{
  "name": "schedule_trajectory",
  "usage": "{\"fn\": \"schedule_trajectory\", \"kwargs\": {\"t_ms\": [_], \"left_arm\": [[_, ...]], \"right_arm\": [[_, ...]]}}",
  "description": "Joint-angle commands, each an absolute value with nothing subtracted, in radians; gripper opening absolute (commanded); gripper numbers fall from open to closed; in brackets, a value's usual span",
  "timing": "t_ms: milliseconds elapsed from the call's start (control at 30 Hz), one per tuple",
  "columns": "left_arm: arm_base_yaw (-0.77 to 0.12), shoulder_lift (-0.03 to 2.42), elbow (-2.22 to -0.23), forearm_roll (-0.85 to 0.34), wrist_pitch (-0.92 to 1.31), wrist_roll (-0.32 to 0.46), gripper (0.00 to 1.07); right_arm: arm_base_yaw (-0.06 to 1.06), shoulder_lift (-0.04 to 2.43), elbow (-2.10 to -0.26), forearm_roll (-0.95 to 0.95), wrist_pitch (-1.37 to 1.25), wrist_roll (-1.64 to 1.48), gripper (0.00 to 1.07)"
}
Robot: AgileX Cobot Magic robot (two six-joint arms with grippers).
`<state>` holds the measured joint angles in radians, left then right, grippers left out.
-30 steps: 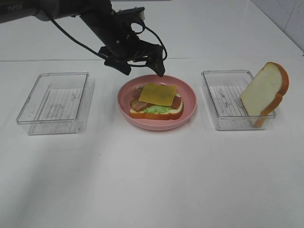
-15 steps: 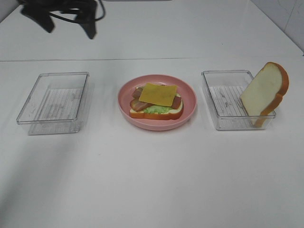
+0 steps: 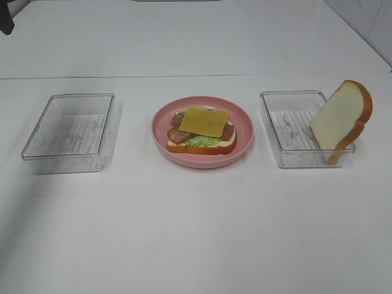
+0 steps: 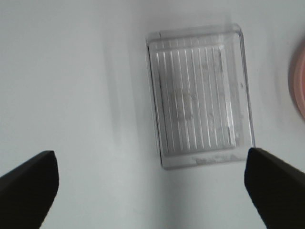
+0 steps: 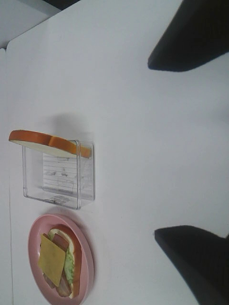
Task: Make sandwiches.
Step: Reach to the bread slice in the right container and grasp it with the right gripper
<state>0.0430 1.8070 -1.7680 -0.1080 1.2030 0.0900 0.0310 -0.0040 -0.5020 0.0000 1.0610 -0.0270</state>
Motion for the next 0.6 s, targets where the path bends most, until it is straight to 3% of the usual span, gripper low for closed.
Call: {"fn": "schedule_trajectory", "kwargs": {"t_ms": [33, 100, 167, 200, 300, 400, 467, 600], "left_arm": [[0.040, 1.676, -1.620, -0.114, 1.166, 0.094, 0.98], [0.040, 1.408, -1.342, -0.115, 1.072, 0.094, 0.98], [0.040, 1.339, -1.287, -0.115, 1.053, 0.095, 0.98], [0.040, 1.213, -1.158, -0.115, 1.023, 0.099, 0.98], [0.040, 1.157, -1.100, -0.114, 1.015, 0.104, 0.98], [0.040, 0.964, -0.962, -0.114, 1.006, 0.126, 0.98], [0.040, 0.692, -0.830, -0.116, 1.020, 0.125, 0.98], [0.040, 0.524, -0.764, -0.118, 1.043, 0.125, 0.98]], "right_arm": [[0.031, -0.025, -0.501, 0.000, 1.050, -0.036, 0.85], [0.031, -0.025, -0.501, 0.000, 1.050, -0.036, 0.85], [0.031, -0.025, -0.501, 0.000, 1.050, -0.036, 0.85], [0.031, -0.025, -0.501, 0.000, 1.050, -0.036, 0.85], [0.031, -0.025, -0.501, 0.000, 1.050, -0.036, 0.85], [0.031, -0.025, -0.501, 0.000, 1.050, -0.036, 0.85], [0.031, -0.025, -0.501, 0.000, 1.050, -0.036, 0.85], [0.031, -0.025, -0.501, 0.000, 1.050, -0.036, 0.85]]}}
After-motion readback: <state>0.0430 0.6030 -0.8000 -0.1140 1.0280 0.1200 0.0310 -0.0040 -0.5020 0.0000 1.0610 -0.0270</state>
